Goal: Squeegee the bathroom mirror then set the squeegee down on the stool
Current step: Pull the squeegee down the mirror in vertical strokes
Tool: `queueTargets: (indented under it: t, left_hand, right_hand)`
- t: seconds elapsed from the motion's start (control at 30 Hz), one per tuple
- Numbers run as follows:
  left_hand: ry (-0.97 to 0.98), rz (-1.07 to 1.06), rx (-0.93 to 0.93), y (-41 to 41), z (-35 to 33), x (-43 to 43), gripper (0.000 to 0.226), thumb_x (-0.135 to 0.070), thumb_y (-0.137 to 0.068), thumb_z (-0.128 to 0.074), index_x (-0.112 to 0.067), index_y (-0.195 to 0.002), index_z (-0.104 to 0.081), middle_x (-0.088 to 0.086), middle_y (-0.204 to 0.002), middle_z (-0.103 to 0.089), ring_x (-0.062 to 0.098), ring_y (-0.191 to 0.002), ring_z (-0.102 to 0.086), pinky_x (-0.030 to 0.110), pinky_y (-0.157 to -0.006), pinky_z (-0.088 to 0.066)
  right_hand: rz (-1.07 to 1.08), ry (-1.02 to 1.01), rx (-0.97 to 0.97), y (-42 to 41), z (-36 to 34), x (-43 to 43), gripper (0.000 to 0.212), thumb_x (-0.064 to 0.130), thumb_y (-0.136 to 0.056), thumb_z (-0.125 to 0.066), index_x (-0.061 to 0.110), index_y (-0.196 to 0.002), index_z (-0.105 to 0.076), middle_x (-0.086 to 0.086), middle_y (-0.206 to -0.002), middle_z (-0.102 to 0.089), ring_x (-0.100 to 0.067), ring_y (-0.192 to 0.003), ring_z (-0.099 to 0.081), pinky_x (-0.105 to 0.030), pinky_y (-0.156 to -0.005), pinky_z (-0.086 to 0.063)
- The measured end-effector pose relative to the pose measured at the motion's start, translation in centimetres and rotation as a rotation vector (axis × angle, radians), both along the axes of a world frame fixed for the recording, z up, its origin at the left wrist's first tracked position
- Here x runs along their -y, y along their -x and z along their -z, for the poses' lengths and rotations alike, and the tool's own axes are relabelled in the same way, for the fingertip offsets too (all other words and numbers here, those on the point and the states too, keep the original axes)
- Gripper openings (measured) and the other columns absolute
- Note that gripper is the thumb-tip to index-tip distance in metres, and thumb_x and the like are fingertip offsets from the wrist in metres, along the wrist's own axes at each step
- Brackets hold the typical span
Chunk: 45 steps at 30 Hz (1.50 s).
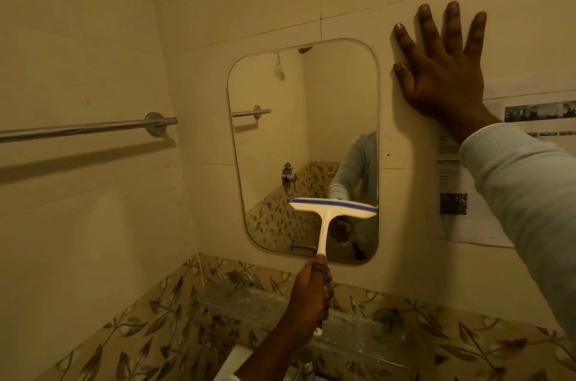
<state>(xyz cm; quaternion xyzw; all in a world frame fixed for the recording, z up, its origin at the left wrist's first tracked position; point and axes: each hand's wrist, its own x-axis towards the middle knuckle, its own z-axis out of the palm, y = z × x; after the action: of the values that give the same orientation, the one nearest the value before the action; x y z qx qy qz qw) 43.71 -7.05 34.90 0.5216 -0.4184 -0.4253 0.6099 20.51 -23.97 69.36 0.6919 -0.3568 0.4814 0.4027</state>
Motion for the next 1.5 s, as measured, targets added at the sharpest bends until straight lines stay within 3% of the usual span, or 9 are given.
queueTargets:
  t: [0.33, 0.57, 0.97, 1.1, 1.3, 1.4, 1.5]
  left_hand:
    - [-0.079, -0.024, 0.012, 0.4, 1.8, -0.8, 0.062, -0.075, -0.080, -0.052, -0.015, -0.092, -0.057, -0.005, -0.056, -0.049, 0.009, -0.042, -0.038, 0.022, -0.040, -0.034]
    - [-0.225, -0.023, 0.031, 1.1, 4.6, -3.3, 0.046, -0.061, -0.099, -0.046, -0.017, -0.092, -0.056, -0.005, -0.055, -0.049, 0.010, -0.041, -0.037, 0.020, -0.041, -0.031]
    - [-0.322, -0.087, -0.018, 2.2, 3.9, -5.4, 0.051, -0.063, -0.098, -0.045, -0.014, -0.086, -0.055, -0.006, -0.051, -0.049, 0.009, -0.037, -0.038, 0.019, -0.039, -0.031]
    - [-0.105, -0.111, 0.025, 1.8, -2.0, -5.3, 0.052, -0.062, -0.098, -0.043, -0.013, -0.088, -0.057, -0.005, -0.055, -0.051, 0.010, -0.040, -0.038, 0.020, -0.040, -0.032]
    - [0.263, -0.099, 0.130, 1.2, -17.6, -4.1, 0.059, -0.069, -0.097, -0.035, -0.015, -0.088, -0.056, -0.004, -0.057, -0.047, 0.013, -0.042, -0.039, 0.025, -0.041, -0.037]
    - [0.371, -0.087, 0.080, 1.4, -24.3, -2.6, 0.058, -0.066, -0.100, -0.035, -0.013, -0.088, -0.055, -0.002, -0.055, -0.044, 0.015, -0.041, -0.037, 0.027, -0.043, -0.042]
    - [0.392, -0.107, 0.094, 1.2, -28.6, -0.8, 0.057, -0.068, -0.099, -0.037, -0.014, -0.089, -0.055, -0.004, -0.053, -0.044, 0.011, -0.039, -0.034, 0.023, -0.039, -0.034]
  right_hand:
    - [-0.014, 0.000, 0.006, -0.1, 0.0, -0.1, 0.069, 0.066, -0.110, -0.020, 0.039, -0.171, -0.002, -0.007, -0.180, 0.001, -0.046, -0.163, -0.002, -0.078, -0.123, -0.008]
    - [-0.012, -0.002, 0.004, -0.1, 0.1, -0.2, 0.068, 0.064, -0.110, -0.020, 0.039, -0.171, -0.002, -0.008, -0.180, -0.001, -0.048, -0.163, -0.003, -0.079, -0.122, -0.010]
    - [-0.015, -0.016, 0.000, -0.1, 0.1, -0.6, 0.068, 0.065, -0.111, -0.018, 0.039, -0.171, -0.001, -0.008, -0.180, -0.001, -0.047, -0.163, -0.003, -0.078, -0.122, -0.009]
    - [-0.011, -0.025, -0.001, 0.0, 0.2, -0.6, 0.068, 0.064, -0.111, -0.018, 0.038, -0.171, -0.001, -0.009, -0.180, -0.001, -0.047, -0.163, -0.003, -0.078, -0.123, -0.009]
    - [0.004, -0.025, -0.010, 0.0, 0.1, -0.7, 0.067, 0.062, -0.111, -0.021, 0.036, -0.171, -0.006, -0.009, -0.180, -0.001, -0.048, -0.163, -0.002, -0.078, -0.123, -0.008]
    - [0.019, -0.028, -0.012, 0.1, 0.1, -0.5, 0.068, 0.062, -0.110, -0.022, 0.036, -0.171, -0.006, -0.009, -0.180, -0.001, -0.047, -0.163, -0.001, -0.077, -0.124, -0.006]
    - [0.036, -0.020, -0.014, 0.1, 0.0, -0.2, 0.069, 0.061, -0.110, -0.024, 0.036, -0.171, -0.007, -0.009, -0.180, -0.001, -0.047, -0.163, 0.000, -0.076, -0.124, -0.005]
